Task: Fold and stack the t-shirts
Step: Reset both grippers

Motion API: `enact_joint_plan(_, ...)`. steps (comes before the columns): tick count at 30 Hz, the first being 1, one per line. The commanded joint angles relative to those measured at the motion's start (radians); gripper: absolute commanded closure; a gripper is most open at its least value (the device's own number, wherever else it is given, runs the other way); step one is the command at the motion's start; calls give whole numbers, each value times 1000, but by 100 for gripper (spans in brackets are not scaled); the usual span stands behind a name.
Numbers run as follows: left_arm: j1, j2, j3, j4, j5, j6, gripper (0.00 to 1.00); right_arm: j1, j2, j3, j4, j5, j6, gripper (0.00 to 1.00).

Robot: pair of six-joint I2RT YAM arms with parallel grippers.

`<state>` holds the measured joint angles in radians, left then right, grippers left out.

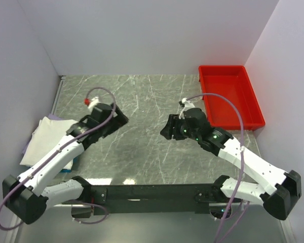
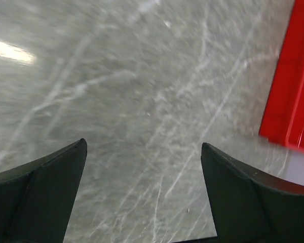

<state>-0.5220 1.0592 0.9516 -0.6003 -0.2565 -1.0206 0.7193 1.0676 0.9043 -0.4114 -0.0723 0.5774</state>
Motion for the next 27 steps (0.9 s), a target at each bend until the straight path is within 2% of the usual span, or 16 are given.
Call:
enact_joint_plan(1, -120, 24, -31, 179, -63, -29, 1, -4, -89, -19, 26, 158, 42, 35)
enact_joint_plan(3, -183, 50, -54, 230, -43, -9, 0, -6, -132, -42, 14, 241, 62, 34)
enact_joint_plan(7, -227, 76, -105, 330, 19, 28, 0, -4, -210, -100, 6, 325, 105, 18)
enact_joint_plan(14, -242, 64, -165, 413, 42, 68, 1, -4, -278, -180, 14, 401, 124, 15)
enact_joint_plan(27, -243, -7, -203, 436, 10, 106, 1, -6, -247, -180, 23, 411, 124, 13)
